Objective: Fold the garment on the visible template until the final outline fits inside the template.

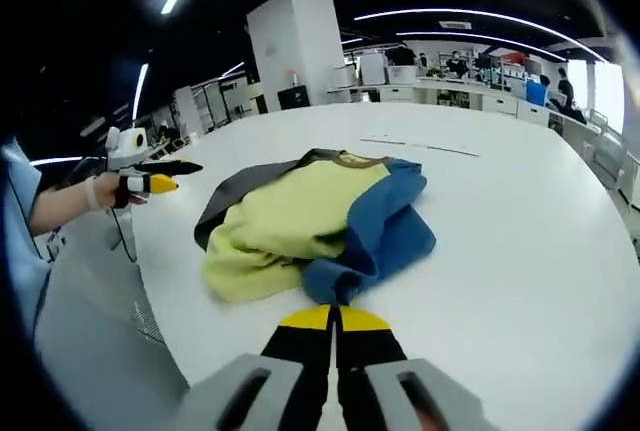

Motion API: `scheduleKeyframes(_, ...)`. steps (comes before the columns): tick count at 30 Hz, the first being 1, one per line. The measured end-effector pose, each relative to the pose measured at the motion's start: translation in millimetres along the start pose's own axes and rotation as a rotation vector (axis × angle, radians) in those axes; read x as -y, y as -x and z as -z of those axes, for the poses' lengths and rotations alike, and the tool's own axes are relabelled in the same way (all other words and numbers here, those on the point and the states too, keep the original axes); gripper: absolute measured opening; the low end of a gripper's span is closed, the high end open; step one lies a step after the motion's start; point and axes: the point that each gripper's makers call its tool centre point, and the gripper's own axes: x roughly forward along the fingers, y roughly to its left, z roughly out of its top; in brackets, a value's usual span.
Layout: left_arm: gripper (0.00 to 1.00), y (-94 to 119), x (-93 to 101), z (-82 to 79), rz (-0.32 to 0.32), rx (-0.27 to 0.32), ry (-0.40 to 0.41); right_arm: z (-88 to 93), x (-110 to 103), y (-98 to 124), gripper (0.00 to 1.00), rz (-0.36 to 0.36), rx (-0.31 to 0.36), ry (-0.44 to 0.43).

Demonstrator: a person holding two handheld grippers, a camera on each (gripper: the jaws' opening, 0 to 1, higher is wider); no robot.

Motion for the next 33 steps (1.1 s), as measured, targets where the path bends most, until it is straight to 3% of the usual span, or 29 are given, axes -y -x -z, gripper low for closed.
scheduleKeyframes(8, 0.72, -1.9, 1.3, -3.5, 0.009, -0.004, -0.016, -0.1, 52.8, 36.2, 0.00, 0.081, -0.030, -0.061)
scheduleKeyframes(16, 0.71, -5.7, -0.9, -2.8, 0.001, -0.009, -0.014, 0.2, 91.5, 54.5, 0.00, 0.156, -0.075, -0.077)
scheduleKeyframes(33, 0.70, -21.3, -3.4, -1.2, -0.008, -0.040, 0.000, -6.0, 203.0, 51.8, 0.00, 0.280, -0.233, -0.048)
